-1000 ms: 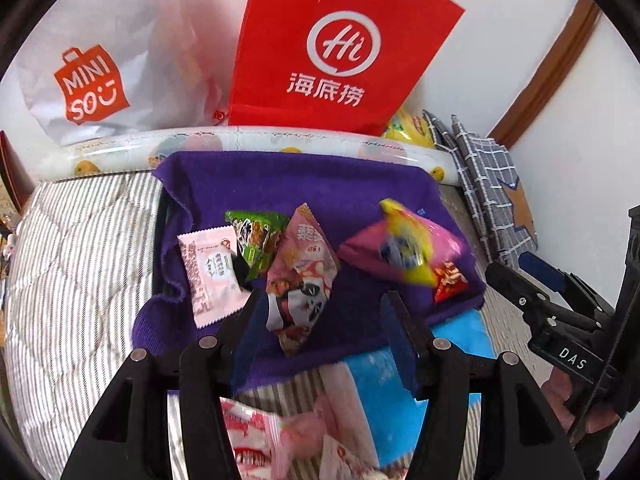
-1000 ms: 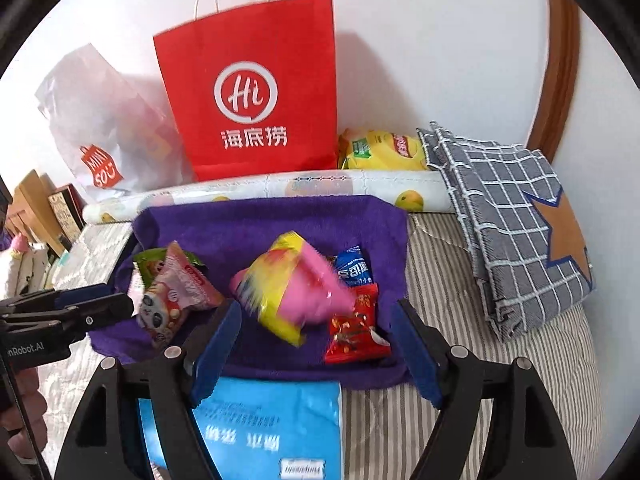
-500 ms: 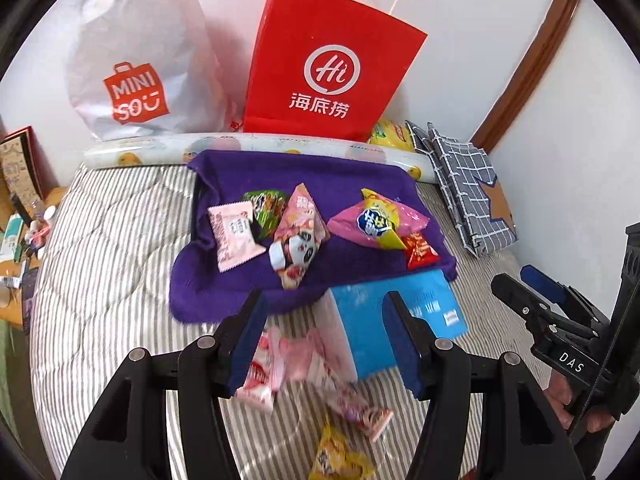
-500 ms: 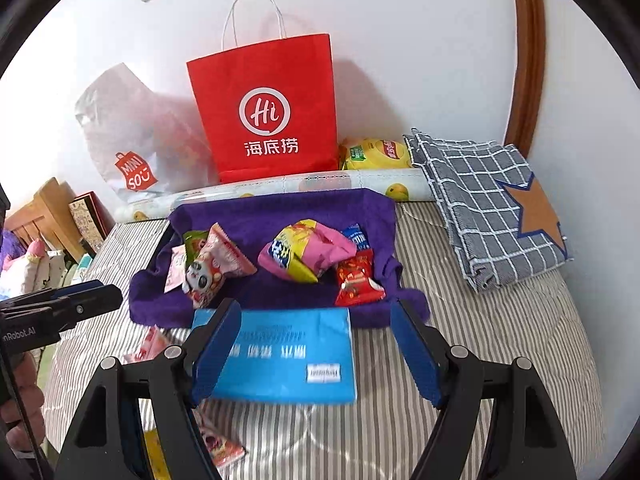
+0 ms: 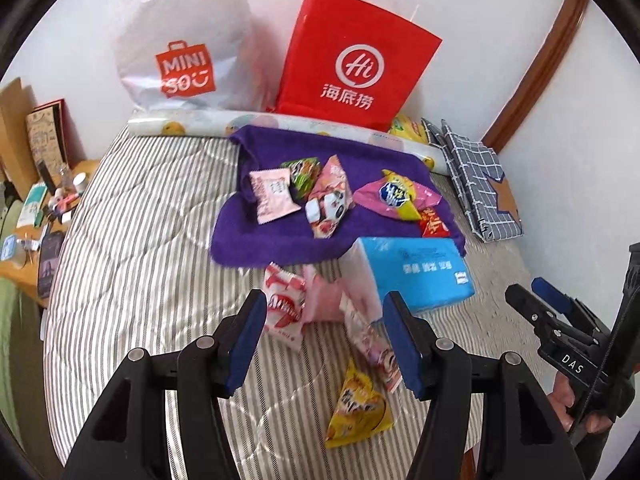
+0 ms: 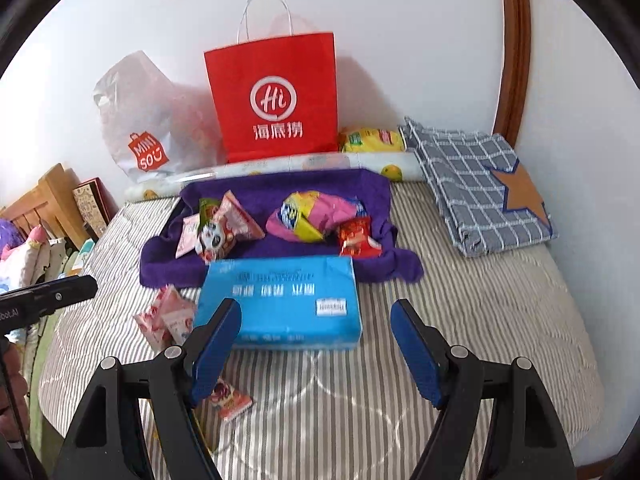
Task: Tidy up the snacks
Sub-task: 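Move both grippers back toward the remaining snacks on the bed, then grasp the long pink-white snack stick with the right gripper and lift it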
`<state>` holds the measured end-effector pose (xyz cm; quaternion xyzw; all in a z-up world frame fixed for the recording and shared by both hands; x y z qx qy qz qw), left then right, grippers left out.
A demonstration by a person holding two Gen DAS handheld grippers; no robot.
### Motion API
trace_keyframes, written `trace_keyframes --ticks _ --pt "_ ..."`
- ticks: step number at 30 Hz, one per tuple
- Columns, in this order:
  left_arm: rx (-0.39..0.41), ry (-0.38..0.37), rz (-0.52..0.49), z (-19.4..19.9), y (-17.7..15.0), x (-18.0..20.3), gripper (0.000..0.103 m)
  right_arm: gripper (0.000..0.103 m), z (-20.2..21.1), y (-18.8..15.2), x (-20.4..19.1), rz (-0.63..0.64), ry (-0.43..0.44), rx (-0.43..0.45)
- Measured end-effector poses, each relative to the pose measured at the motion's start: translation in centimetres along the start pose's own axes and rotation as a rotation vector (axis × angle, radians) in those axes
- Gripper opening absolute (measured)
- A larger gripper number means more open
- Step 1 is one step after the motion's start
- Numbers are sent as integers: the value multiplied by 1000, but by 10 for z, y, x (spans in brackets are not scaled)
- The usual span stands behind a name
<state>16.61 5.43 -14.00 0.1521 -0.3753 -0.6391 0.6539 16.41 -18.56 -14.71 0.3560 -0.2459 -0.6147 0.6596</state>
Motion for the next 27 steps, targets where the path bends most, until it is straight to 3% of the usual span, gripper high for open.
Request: trace_keyframes --ticks 4,11,18,27 --pt "-12 9 12 0 -10 -7 60 75 -3 -17 -2 -13 15 -27" --pt "-32 34 28 -2 -23 -24 60 56 -15 -42 -28 -16 65 -86" --pt "-38 61 55 -2 -33 -47 60 48 -35 -69 -69 77 160 -167" --pt "-61 68 79 -14 -44 -64 60 46 -55 -82 -93 121 236 -221"
Point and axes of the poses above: each gripper's, at about its wrist camera, not at the fingertips, and z roughly against the way its jaws point, x to its right, y to its top, the point moved 8 cm from there along -z, roughly the way its jaws point, and after that the axes turned 10 degrees about x, right-handed, at the moved point
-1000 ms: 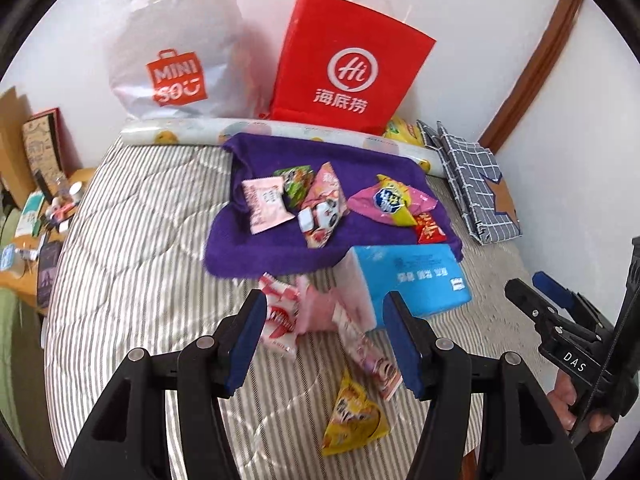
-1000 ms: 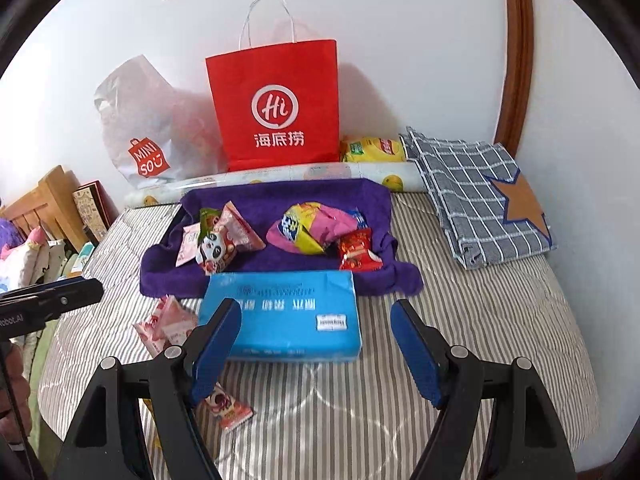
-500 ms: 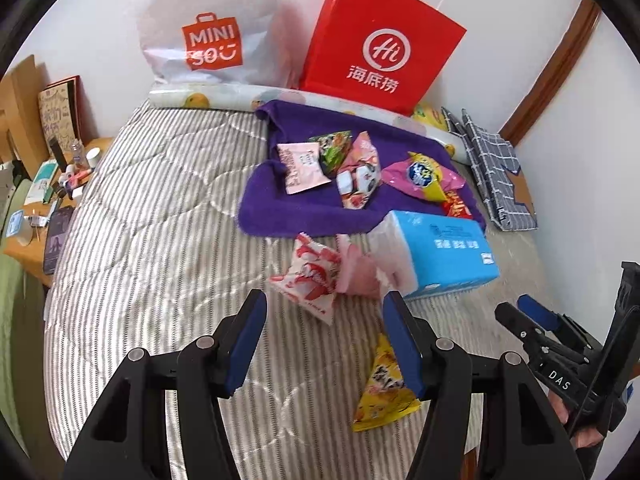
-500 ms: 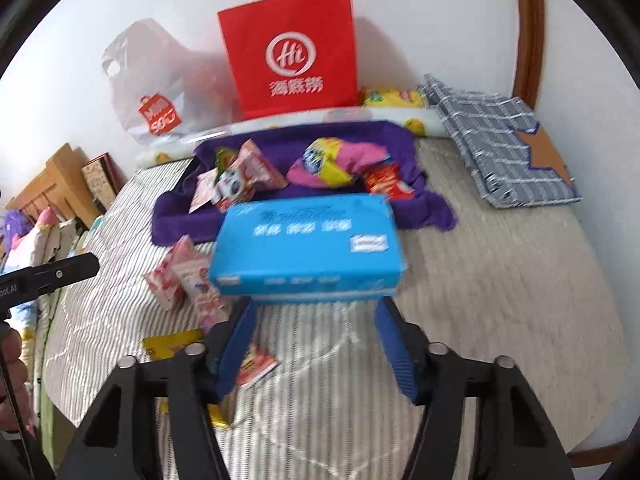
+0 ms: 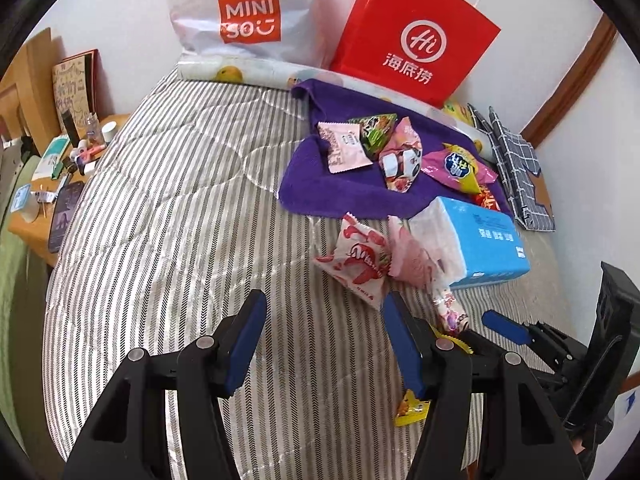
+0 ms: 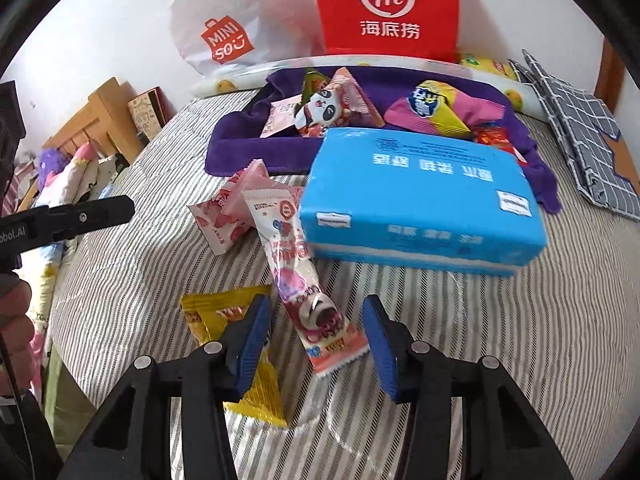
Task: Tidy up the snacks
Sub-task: 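Grasp the long pink-white snack stick with the right gripper and lift it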
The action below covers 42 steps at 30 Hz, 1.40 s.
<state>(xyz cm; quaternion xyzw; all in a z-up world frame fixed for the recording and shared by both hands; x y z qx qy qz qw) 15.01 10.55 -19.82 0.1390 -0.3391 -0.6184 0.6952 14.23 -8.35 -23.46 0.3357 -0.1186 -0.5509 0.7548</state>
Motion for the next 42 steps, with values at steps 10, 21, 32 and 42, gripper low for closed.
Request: trace_keyframes --ticks 10,21,32,42 --pt "-11 2 23 -6 -4 -15 60 44 -26 2 -6 19 50 -53" --pt "-17 6 19 -5 -7 -11 60 19 0 9 -16 38 90 -6" --pt "-8 -7 -40 1 -9 22 60 19 64 -1 30 -43 -23 89" --pt "-47 -70 -68 -6 -29 56 60 19 54 -43 96 -95 -204 25"
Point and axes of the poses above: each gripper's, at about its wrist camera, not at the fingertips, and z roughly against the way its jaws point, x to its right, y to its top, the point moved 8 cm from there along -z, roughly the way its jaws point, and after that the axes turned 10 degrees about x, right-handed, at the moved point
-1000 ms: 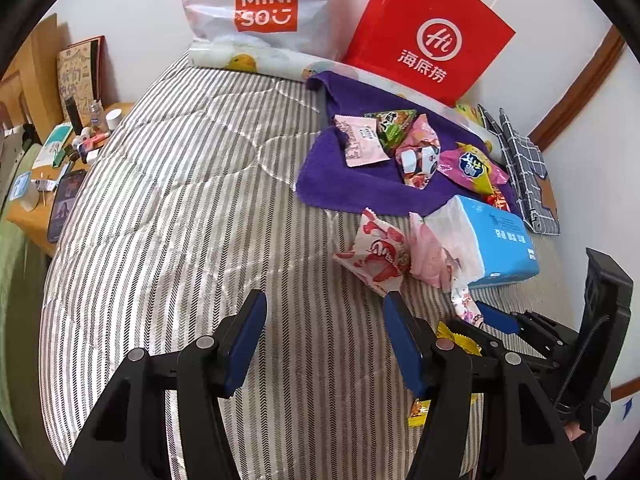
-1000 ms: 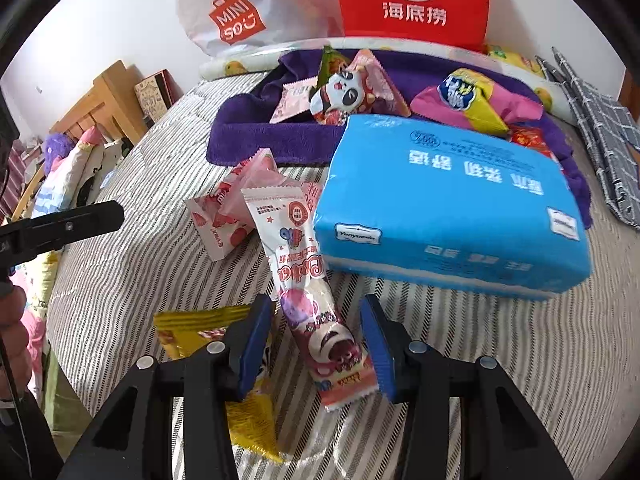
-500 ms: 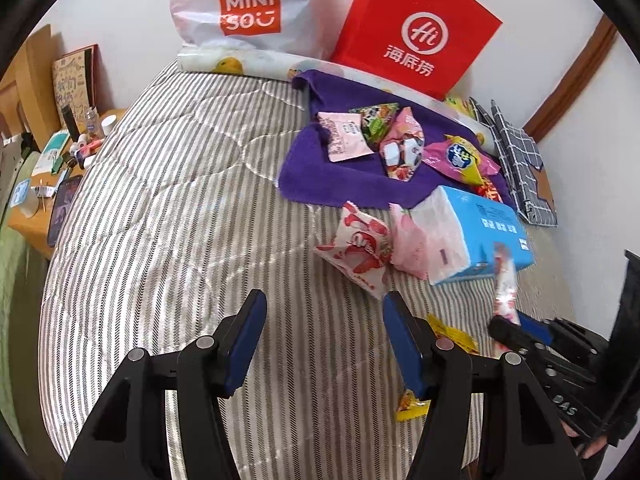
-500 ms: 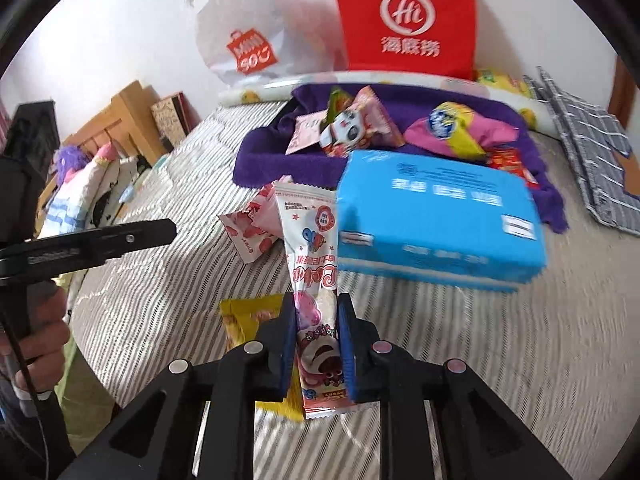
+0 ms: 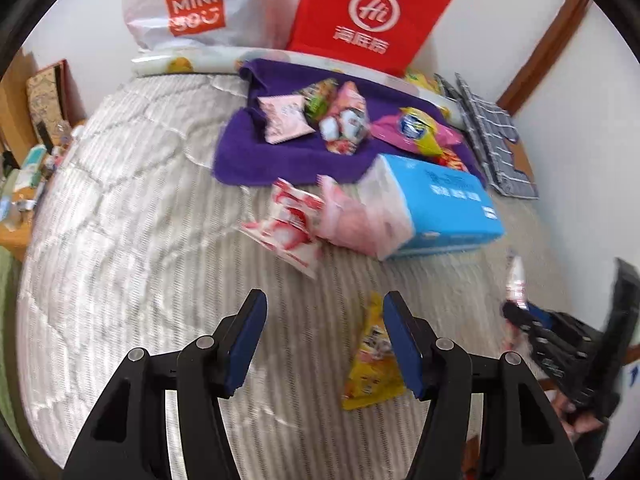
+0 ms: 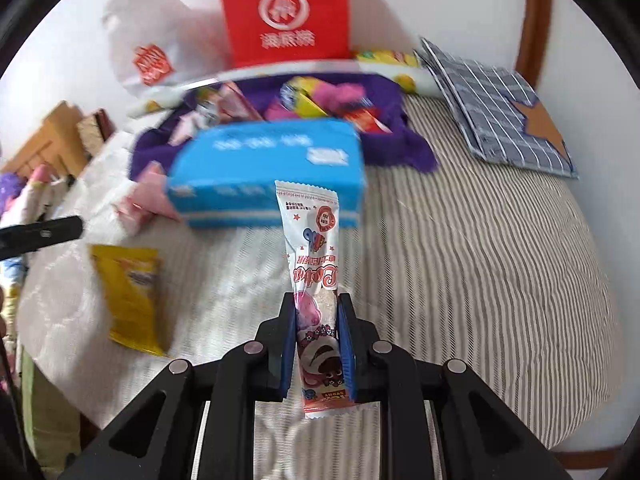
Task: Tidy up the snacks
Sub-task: 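Grasp the long pink-white snack stick with the right gripper and lift it, then grasp the yellow chip bag with the left gripper while the right gripper holds the snack stick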
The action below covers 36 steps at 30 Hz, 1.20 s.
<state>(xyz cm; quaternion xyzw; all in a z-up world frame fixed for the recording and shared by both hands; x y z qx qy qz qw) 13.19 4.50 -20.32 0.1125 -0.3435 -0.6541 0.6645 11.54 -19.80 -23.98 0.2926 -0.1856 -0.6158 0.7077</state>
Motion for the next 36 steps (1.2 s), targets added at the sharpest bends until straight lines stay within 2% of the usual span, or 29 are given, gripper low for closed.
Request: trace_keyframes --ticks 7,13,20,25,30,36 --pt "-18 -39 -27 0 -10 22 61 20 -17 -12 10 -15 -11 -10" --pt "-47 -47 -68 -8 -23 41 61 24 -24 -14 11 -32 3 3" --pt "-100 -14 -114 -24 -40 53 61 25 -24 -15 9 -10 0 22" --pt "-134 32 -141 -35 -50 53 61 22 -20 -15 13 -16 -3 21" --pt "-151 31 -130 -43 -57 53 61 21 -7 -5 16 -1 -16 49" --pt "-141 25 -155 -43 -57 58 47 21 11 13 19 -14 -19 90"
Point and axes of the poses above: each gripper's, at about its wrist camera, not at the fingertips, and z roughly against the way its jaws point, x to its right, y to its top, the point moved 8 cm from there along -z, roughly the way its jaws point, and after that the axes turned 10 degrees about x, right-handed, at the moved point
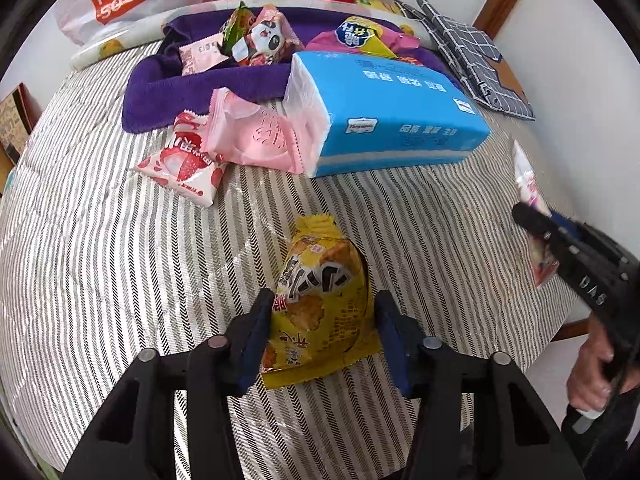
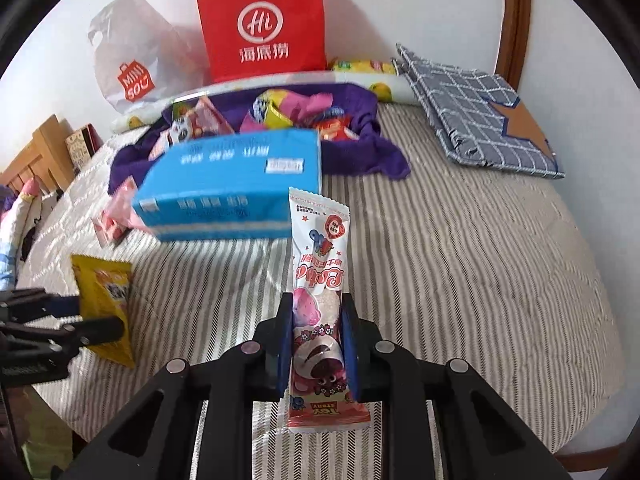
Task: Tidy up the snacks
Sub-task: 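Grasp the yellow chip bag with the left gripper while the right gripper holds the snack stick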
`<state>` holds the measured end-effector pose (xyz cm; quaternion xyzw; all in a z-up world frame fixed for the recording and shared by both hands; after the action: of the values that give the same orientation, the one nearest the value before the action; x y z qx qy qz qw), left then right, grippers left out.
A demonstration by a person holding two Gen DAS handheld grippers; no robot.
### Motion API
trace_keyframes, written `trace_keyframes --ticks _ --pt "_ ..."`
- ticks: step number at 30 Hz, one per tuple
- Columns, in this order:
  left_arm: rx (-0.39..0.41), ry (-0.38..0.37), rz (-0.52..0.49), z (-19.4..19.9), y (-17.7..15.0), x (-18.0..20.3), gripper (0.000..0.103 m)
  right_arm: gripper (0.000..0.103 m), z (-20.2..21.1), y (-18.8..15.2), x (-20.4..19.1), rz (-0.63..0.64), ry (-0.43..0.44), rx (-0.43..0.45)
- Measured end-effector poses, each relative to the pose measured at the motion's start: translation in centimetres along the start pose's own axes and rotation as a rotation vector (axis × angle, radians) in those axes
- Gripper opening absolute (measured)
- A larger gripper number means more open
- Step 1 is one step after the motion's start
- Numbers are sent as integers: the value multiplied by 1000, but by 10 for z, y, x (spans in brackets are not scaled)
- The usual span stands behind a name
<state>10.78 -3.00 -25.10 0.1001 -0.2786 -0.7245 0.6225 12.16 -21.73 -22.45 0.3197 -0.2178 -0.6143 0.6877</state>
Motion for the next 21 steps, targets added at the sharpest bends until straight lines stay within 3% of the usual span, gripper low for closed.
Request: trace_keyframes --ticks 10,21 --pt "76 -44 31 29 26 -5 45 21 16 33 -3 3 -27 49" --pt "177 -75 66 52 83 -9 45 21 21 85 -5 -1 -53 100"
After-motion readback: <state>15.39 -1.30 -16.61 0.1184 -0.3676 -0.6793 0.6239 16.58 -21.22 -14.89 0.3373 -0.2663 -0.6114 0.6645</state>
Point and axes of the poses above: each gripper's, at about its wrist camera, not at the fingertips, and z roughly against the way its jaws point, x to its right, y to its top, the point moved 8 cm from there along -z, roughly the way its jaws point, and after that the axes turned 10 degrees about x, right-handed, at the moved point
